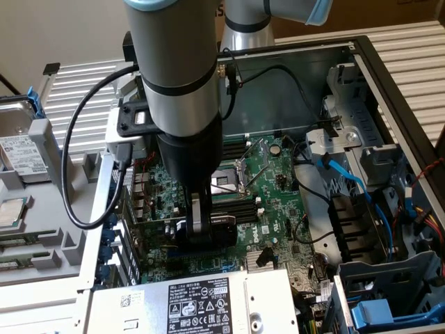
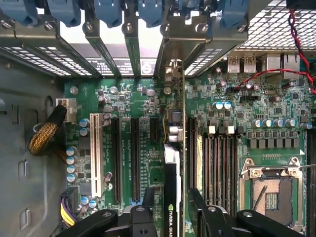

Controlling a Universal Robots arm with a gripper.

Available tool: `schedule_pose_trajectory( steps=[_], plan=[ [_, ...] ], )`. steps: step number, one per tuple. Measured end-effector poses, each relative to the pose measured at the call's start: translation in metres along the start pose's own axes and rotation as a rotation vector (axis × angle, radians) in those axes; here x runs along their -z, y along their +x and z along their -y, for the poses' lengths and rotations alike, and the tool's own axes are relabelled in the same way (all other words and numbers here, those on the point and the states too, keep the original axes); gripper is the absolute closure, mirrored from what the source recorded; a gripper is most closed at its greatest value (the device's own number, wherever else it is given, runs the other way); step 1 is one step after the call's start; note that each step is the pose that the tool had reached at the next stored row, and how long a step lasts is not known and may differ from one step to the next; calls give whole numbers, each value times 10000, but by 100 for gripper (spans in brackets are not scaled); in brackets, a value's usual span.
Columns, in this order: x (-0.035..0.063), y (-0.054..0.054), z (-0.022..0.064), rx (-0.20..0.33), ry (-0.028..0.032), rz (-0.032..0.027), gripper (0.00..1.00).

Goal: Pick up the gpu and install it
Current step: 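Insert the gpu into the slot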

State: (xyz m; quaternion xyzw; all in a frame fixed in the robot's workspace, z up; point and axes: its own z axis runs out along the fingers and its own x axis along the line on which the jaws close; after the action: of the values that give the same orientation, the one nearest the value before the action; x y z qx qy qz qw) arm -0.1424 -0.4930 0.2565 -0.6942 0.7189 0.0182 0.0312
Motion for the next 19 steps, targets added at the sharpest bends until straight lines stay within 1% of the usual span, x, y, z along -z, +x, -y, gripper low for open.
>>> schedule_pose_trajectory(
  steps=[2, 3, 14, 19],
  plan=[
    [29, -2, 0, 1, 0, 1, 60],
    [68, -5, 1, 1, 0, 1, 60],
    [312, -22, 3, 1, 0, 1, 60],
    [330, -24, 3, 0, 0, 0, 60]
  ],
)
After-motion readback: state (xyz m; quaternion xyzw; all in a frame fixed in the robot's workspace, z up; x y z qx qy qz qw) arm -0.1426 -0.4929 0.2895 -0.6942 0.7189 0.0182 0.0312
